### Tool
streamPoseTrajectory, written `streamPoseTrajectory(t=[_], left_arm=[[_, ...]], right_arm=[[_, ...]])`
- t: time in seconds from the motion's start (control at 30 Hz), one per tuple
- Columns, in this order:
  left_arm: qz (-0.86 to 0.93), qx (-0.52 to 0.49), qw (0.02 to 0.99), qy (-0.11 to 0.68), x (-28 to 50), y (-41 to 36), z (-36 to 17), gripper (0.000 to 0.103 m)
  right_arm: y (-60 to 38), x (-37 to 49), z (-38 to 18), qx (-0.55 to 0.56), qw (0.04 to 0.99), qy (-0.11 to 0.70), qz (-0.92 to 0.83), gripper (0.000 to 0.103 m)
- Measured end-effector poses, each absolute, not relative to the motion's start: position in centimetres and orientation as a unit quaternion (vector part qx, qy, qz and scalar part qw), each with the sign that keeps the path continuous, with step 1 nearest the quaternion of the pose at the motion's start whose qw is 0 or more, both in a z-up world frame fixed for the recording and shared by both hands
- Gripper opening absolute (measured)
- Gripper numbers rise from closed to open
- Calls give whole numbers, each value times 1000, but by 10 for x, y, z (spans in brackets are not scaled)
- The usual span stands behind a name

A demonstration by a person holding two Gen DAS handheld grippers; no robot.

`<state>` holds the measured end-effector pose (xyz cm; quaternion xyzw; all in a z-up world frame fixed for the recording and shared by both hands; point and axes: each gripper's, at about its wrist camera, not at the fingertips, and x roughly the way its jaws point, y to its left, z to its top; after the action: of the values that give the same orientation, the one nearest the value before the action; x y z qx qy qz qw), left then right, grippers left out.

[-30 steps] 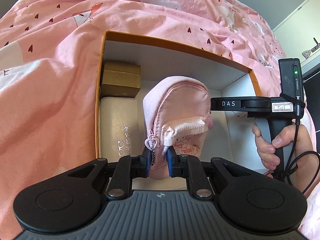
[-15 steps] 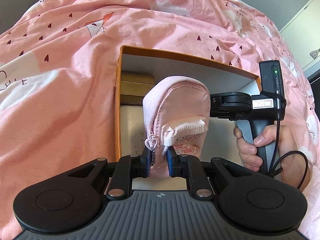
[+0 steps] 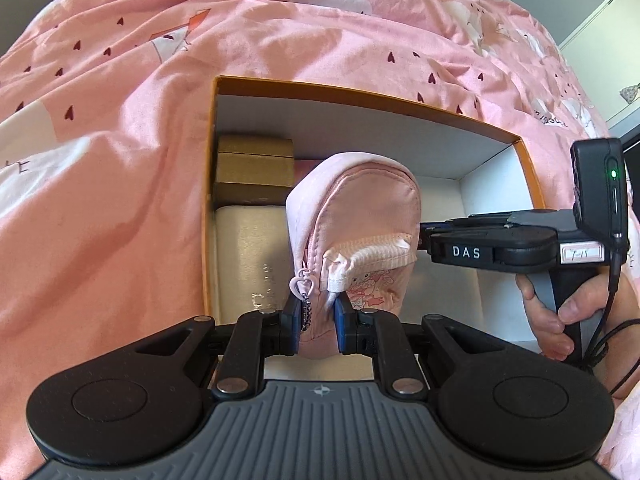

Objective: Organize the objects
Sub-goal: 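Lower the card holder into the box and open the right tool while the left tool lowers the backpack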

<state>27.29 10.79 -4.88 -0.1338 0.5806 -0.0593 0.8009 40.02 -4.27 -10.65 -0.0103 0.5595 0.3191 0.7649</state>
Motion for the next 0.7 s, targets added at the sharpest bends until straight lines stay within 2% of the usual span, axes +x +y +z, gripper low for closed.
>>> streamPoseTrajectory(t=[0.27,0.6,0.67,0.7], left_arm=[[-68,-140,779,608,321,94,-76,18],[-29,-133,784,606,339,103,-88,22],[-23,-126,791,598,338,101,-87,28],[-20,-121,796,592,336,101,-86,29]], right_arm=[[-68,374,-89,-82,789,523,311,17],[-59,367,-87,-100,792,504,331,18],[-59,363,-84,-106,793,498,334,22],[-59,361,-81,-112,793,495,337,31]])
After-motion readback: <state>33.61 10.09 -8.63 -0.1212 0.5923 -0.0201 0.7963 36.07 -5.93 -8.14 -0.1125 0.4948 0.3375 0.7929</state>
